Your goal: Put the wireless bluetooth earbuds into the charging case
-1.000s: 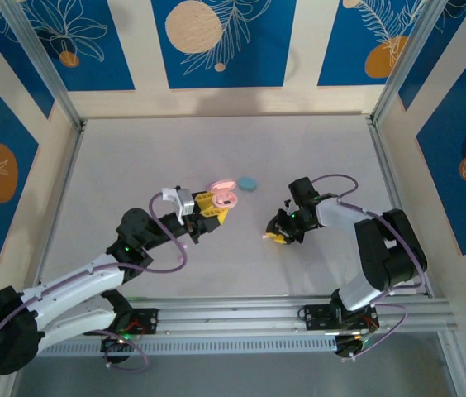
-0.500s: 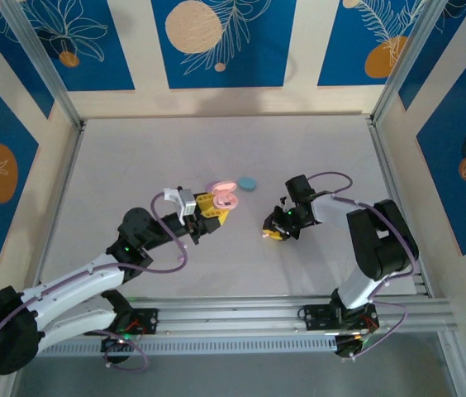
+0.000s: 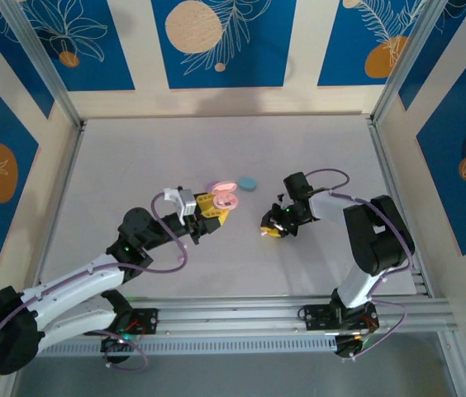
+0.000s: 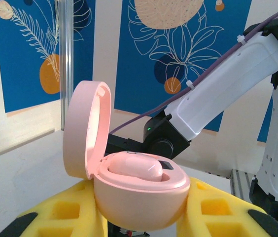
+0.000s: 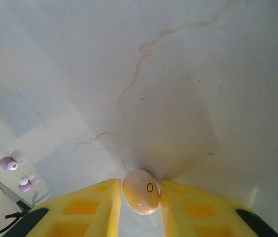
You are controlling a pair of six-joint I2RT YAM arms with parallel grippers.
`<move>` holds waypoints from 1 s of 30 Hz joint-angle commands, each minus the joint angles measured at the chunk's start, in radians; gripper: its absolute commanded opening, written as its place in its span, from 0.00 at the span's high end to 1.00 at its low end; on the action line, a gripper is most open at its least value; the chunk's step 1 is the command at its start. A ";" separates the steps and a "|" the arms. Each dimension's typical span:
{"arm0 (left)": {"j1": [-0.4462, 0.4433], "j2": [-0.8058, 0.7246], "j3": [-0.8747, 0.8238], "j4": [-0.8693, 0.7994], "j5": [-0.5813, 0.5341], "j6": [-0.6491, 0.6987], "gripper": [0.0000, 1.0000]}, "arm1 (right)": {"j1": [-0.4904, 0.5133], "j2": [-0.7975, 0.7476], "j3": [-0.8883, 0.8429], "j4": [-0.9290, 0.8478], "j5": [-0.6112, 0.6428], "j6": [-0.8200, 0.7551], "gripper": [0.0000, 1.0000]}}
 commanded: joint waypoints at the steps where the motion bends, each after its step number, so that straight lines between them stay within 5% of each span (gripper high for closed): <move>1: -0.008 -0.017 0.023 0.013 -0.009 0.025 0.80 | 0.013 0.022 0.036 -0.016 -0.022 -0.028 0.71; 11: -0.008 -0.023 0.018 0.009 -0.010 0.023 0.80 | 0.044 0.073 0.085 -0.046 -0.007 -0.048 0.70; 30: -0.008 -0.036 0.011 0.004 -0.025 0.031 0.80 | 0.173 0.089 0.226 -0.243 0.207 -0.119 0.79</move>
